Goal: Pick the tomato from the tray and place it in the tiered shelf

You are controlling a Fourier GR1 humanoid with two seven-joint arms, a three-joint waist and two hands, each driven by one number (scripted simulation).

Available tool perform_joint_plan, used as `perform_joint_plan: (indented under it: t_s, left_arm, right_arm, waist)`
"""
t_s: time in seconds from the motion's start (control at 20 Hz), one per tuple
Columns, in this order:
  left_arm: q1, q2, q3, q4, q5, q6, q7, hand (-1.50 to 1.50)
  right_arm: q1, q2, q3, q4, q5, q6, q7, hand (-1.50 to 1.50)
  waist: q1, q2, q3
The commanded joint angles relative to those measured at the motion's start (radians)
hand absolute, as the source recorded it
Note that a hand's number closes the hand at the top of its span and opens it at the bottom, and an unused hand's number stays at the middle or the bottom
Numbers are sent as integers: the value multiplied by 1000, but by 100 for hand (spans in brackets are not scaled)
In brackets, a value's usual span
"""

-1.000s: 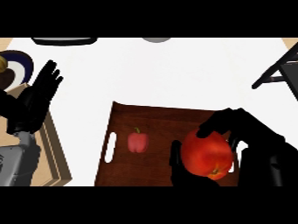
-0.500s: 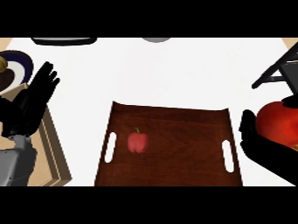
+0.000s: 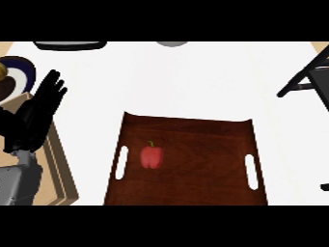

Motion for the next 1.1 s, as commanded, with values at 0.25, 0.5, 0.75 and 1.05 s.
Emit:
perform_joint_plan:
  t_s: [0.25,0.5,0.75,1.05]
  left_arm:
    - [0,-4,3,3,-19,15,2,0]
    - [-6,-3,2,-5,-5,-10,6,0]
    - [21,9,14,11,-7,-26,-39,0]
    - [2,-14,7,32,-18,0,-32,0]
  right_arm:
    - [123,-132,-467,59,-381,43,-191,150]
    - [207,-128,-490,145,-401,-29,-305,150]
    - [237,-166,-545,157,-452,-12,-332,150]
    - [265,-208,-593,255,-494,-23,-416,150]
  waist:
    - [-1,1,1]
    - [10,4,0]
    - [10,3,0]
    - [7,6,0]
